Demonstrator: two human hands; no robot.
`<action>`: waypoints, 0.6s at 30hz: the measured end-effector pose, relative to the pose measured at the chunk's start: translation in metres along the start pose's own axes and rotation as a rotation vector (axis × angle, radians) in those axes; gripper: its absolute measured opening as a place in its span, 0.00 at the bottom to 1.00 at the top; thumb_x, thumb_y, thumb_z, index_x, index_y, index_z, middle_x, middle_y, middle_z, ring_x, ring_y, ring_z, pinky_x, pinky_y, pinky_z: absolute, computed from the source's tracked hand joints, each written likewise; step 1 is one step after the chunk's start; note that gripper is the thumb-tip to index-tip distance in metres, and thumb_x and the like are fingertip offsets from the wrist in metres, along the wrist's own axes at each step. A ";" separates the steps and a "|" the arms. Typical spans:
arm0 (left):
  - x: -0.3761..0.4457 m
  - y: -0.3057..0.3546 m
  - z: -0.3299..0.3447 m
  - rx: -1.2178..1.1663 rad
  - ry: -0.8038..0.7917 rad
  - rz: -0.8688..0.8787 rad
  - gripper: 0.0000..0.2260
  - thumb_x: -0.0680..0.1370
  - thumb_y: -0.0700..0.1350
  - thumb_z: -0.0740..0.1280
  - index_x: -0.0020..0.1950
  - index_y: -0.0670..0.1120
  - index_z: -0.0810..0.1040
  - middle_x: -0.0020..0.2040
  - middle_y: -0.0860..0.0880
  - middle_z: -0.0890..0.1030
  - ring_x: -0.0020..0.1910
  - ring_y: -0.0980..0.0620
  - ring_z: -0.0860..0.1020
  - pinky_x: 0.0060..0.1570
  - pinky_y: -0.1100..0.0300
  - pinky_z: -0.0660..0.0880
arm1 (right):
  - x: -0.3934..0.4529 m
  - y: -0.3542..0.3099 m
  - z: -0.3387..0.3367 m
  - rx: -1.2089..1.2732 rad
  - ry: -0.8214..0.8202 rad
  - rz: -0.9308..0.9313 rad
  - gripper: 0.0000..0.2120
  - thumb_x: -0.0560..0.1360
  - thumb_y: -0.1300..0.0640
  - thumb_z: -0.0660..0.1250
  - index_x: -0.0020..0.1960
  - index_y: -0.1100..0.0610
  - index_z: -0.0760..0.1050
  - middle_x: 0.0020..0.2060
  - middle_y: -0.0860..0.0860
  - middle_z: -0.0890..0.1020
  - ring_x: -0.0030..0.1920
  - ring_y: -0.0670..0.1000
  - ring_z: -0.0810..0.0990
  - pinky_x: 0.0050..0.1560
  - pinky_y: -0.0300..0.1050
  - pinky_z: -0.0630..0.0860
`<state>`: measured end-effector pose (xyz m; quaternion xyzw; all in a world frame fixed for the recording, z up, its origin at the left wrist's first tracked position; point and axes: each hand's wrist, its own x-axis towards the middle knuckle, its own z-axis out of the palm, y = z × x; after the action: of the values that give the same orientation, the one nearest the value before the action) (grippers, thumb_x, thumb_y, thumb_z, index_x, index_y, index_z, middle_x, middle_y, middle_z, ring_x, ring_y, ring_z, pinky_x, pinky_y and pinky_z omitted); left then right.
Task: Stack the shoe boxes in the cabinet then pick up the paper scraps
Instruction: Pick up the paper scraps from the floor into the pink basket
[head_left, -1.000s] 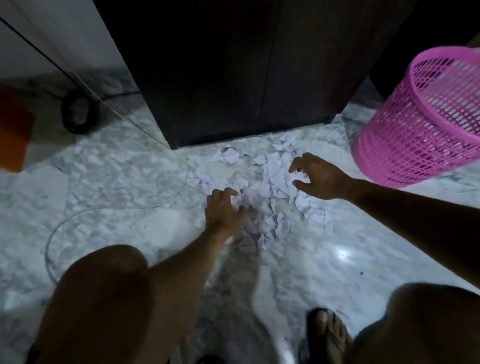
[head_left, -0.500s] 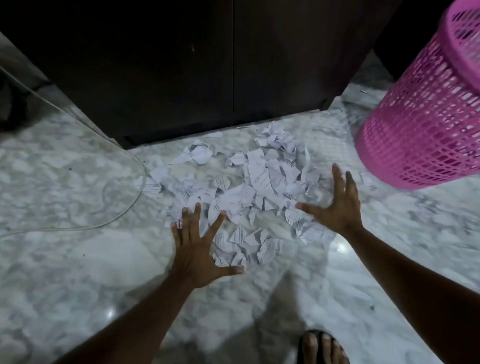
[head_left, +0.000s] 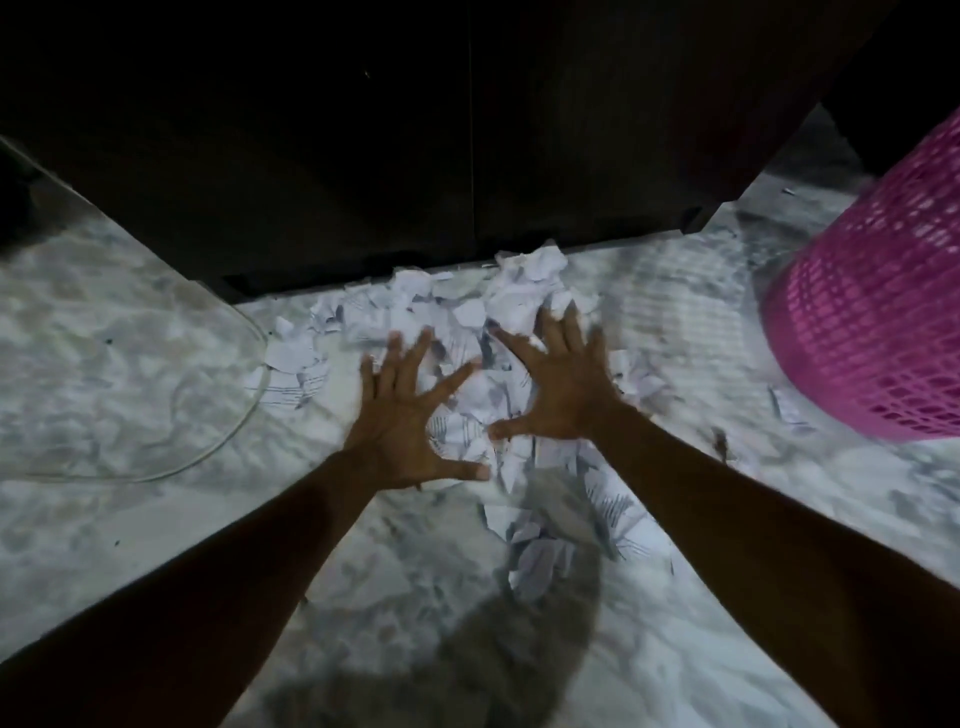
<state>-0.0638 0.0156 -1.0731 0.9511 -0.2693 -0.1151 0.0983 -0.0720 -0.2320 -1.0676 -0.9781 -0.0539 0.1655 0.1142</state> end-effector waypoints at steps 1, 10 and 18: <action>0.001 0.003 0.006 -0.009 0.039 0.014 0.54 0.59 0.85 0.60 0.81 0.66 0.51 0.85 0.46 0.45 0.83 0.40 0.42 0.77 0.31 0.42 | -0.003 -0.004 0.009 0.020 0.070 -0.020 0.55 0.61 0.18 0.63 0.82 0.35 0.48 0.84 0.60 0.50 0.83 0.67 0.43 0.78 0.74 0.44; -0.004 0.028 0.031 -0.105 0.289 0.024 0.17 0.71 0.52 0.66 0.56 0.48 0.81 0.58 0.46 0.79 0.56 0.43 0.74 0.52 0.49 0.72 | -0.013 -0.021 0.044 0.109 0.512 -0.196 0.21 0.71 0.44 0.72 0.55 0.57 0.74 0.50 0.57 0.80 0.47 0.61 0.79 0.42 0.53 0.80; 0.011 0.070 -0.002 -0.352 0.383 0.139 0.18 0.72 0.44 0.63 0.56 0.38 0.85 0.52 0.41 0.85 0.50 0.41 0.83 0.50 0.52 0.81 | -0.039 -0.020 0.012 0.396 0.657 -0.156 0.11 0.73 0.53 0.68 0.49 0.60 0.79 0.43 0.56 0.80 0.38 0.58 0.81 0.33 0.52 0.79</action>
<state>-0.0883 -0.0481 -1.0554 0.9031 -0.2862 0.0289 0.3190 -0.1139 -0.2160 -1.0619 -0.9310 -0.0556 -0.1586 0.3240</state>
